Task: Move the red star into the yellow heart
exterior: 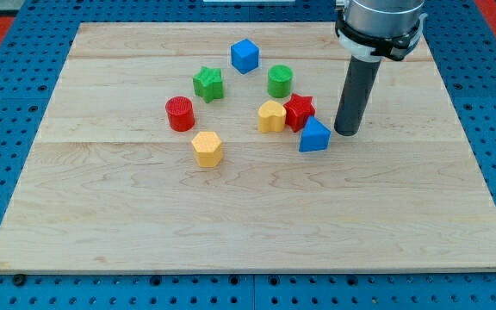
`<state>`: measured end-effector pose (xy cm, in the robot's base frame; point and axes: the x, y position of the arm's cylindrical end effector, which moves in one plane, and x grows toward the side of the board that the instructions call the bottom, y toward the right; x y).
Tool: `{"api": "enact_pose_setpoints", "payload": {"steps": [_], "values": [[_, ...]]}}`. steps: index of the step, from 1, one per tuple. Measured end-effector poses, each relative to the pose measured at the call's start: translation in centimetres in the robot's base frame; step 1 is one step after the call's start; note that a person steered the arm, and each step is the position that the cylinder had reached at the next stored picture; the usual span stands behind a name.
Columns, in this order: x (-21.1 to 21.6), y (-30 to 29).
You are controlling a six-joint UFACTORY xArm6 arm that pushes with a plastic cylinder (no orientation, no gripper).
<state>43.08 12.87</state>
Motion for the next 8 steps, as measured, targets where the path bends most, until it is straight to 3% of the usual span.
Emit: {"api": "enact_pose_setpoints", "payload": {"steps": [3, 5, 8], "values": [[1.9, -1.8], [4.1, 2.1], [-1.3, -1.0]]}}
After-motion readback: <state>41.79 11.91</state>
